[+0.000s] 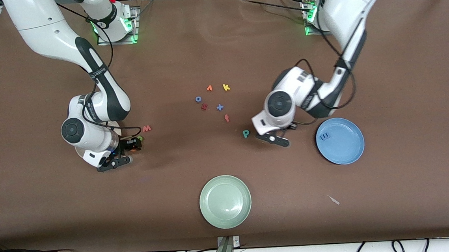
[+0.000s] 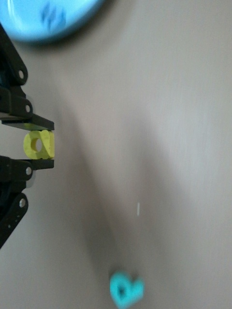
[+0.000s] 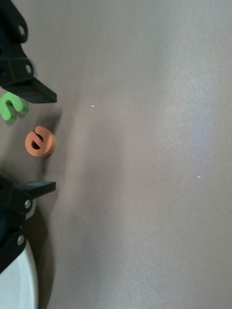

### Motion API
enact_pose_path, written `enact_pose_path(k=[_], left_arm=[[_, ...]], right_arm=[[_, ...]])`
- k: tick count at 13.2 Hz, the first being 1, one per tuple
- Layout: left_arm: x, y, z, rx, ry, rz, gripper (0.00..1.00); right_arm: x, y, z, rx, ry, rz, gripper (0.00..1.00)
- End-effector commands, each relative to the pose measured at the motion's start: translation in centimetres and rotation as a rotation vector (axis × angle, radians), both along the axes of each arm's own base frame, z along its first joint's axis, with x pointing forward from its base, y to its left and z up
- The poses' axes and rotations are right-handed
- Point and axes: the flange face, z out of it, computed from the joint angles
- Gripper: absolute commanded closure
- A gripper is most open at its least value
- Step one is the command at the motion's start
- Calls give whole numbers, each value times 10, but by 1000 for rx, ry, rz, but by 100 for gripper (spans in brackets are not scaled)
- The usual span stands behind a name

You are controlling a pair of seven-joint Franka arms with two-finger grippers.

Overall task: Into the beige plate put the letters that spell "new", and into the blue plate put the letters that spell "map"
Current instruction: 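Drop the yellow a onto the blue plate with the left gripper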

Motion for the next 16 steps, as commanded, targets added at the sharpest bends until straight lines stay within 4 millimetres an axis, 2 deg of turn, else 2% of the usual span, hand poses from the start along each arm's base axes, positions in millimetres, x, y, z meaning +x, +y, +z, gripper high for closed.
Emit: enact_pose_path(k=[1,2,3,5,6,7,8,9,10,12,13,16], left_arm=[[30,87,8,-14,21,-90,98],[40,123,6,-26,32,-131,97],[46,150,-1,-44,50,-181,96],[51,194,-20,-76,67,-250,93],[52,206,-29,-89,72,-265,81],[53,210,-29,-90,71,-265,34],[53,212,-29,-89,73,-262,0],[53,210,-25,-89,72,-256,0],[52,194,-21,-101,67,-254,0],[49,136,0,-100,23,-179,0],[45,99,13,-94,-2,-103,0],[30,26,24,-144,-10,115,0]], right_arm=[[4,-2,-3,15,-7,6,26],[2,0,-7,15,-3,8,26],[-2,-1,-13,13,9,6,26],[-7,-2,-15,12,18,5,26],[-7,-2,-15,11,19,6,27],[-9,-3,-17,10,22,5,27],[-9,-3,-17,11,22,6,28],[-9,-3,-17,11,22,6,31],[-10,-3,-18,10,24,6,35],[-11,-1,-19,11,27,9,43],[-12,-1,-20,10,28,9,46],[-12,0,-21,11,30,10,47]])
